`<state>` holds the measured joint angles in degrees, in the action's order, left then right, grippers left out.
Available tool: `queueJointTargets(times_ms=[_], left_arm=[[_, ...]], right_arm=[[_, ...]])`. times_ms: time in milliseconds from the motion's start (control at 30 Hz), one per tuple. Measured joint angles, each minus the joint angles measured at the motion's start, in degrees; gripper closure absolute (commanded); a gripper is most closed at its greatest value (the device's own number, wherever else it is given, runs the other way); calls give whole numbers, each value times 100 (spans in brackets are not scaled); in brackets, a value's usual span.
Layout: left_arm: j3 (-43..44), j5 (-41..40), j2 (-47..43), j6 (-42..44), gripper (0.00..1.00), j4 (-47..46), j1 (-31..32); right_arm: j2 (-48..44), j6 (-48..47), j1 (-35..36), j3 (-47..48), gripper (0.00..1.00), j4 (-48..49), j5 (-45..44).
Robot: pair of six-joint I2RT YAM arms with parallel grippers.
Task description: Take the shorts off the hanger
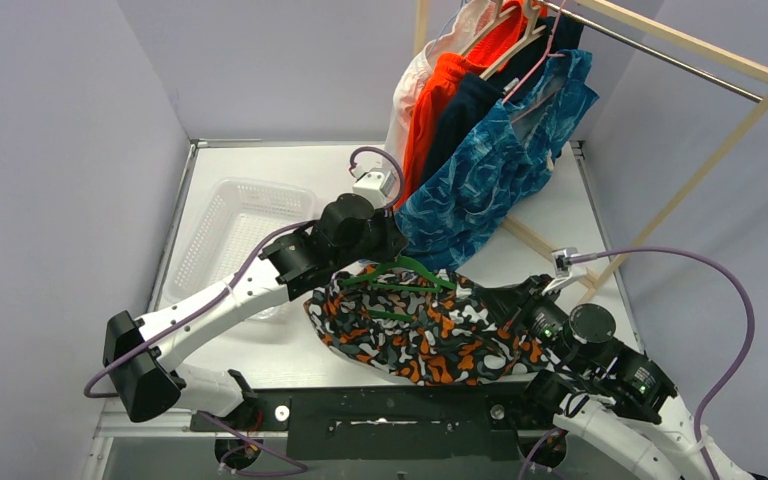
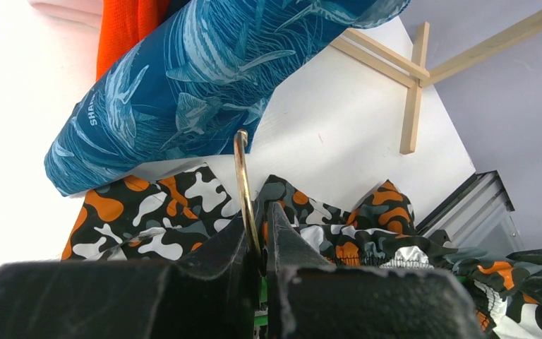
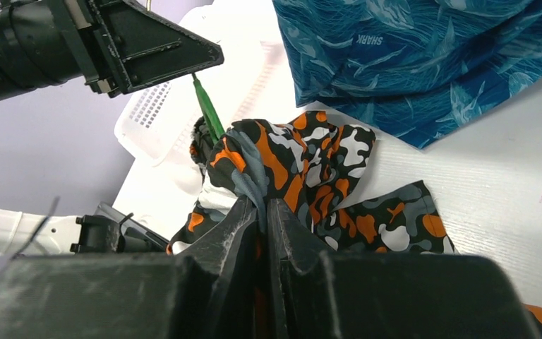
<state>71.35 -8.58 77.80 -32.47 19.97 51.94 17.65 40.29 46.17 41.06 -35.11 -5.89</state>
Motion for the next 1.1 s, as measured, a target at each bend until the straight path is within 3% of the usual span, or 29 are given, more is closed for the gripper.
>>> queueJointTargets(times_ms=[433, 633, 900, 967, 1100], left_arm=[[24, -199, -76, -50, 100, 63, -131], [42, -1034, -459, 44, 100, 402, -791], [48, -992, -658, -13, 100, 308, -785], [48, -938, -654, 11, 100, 313, -785], [20, -920, -656, 144, 100, 356, -817]], right_arm=[[855, 870, 24, 651, 100, -562, -946], [317, 876, -42, 750, 100, -1480, -2221], [337, 669, -42, 728, 100, -1624, -2319], [636, 551, -44, 664, 98, -1493, -2223], [1552, 249, -50, 612, 81, -1174, -2057]])
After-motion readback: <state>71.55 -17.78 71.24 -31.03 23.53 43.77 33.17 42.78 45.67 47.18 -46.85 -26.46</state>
